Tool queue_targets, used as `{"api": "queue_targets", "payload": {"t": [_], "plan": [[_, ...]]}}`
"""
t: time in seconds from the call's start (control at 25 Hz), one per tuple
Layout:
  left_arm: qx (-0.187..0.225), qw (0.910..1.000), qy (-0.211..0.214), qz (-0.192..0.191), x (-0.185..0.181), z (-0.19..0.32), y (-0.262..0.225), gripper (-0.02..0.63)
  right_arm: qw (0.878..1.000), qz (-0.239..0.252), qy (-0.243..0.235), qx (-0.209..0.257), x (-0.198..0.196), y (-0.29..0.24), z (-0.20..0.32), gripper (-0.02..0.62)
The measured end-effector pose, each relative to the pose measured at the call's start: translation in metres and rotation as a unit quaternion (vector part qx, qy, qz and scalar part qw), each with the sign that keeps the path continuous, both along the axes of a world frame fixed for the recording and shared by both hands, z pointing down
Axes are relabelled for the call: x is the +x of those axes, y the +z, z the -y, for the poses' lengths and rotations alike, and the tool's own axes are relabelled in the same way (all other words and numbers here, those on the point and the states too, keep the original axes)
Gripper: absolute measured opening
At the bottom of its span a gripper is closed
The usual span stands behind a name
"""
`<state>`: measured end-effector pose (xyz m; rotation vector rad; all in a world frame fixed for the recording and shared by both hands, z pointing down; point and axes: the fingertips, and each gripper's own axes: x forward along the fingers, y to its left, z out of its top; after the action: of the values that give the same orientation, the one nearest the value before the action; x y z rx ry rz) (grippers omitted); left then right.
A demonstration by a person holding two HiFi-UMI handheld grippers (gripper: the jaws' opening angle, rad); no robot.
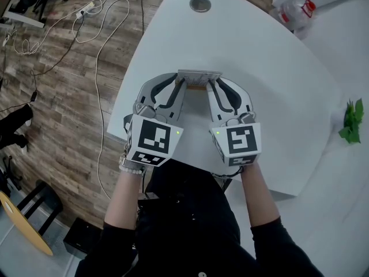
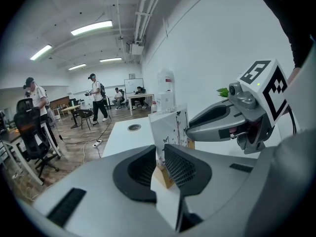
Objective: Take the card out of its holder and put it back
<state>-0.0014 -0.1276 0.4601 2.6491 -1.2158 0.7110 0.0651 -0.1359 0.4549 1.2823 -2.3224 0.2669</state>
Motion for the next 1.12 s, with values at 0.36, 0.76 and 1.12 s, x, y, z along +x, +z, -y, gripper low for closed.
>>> {"api": "queue_targets", "payload": {"t": [0.36,0.76,1.12], "plan": [[0.014,0.9998,0.014,-0.009,0.002,0.005,-0.011,0.055,1.0,0.009,0.01,-0.003,-0.001,-0.001,0.0,0.091],[0.016,0.9997,0.01,-0.017,0.002,0.001,-0.017,0.058,0.999,0.023,0.026,-0.005,0.005,-0.005,-0.004,0.104],[0.044,0.9989,0.006,-0.015,-0.008,-0.006,-0.046,0.058,0.998,0.009,0.061,0.031,0.018,-0.032,-0.009,0.061]]}}
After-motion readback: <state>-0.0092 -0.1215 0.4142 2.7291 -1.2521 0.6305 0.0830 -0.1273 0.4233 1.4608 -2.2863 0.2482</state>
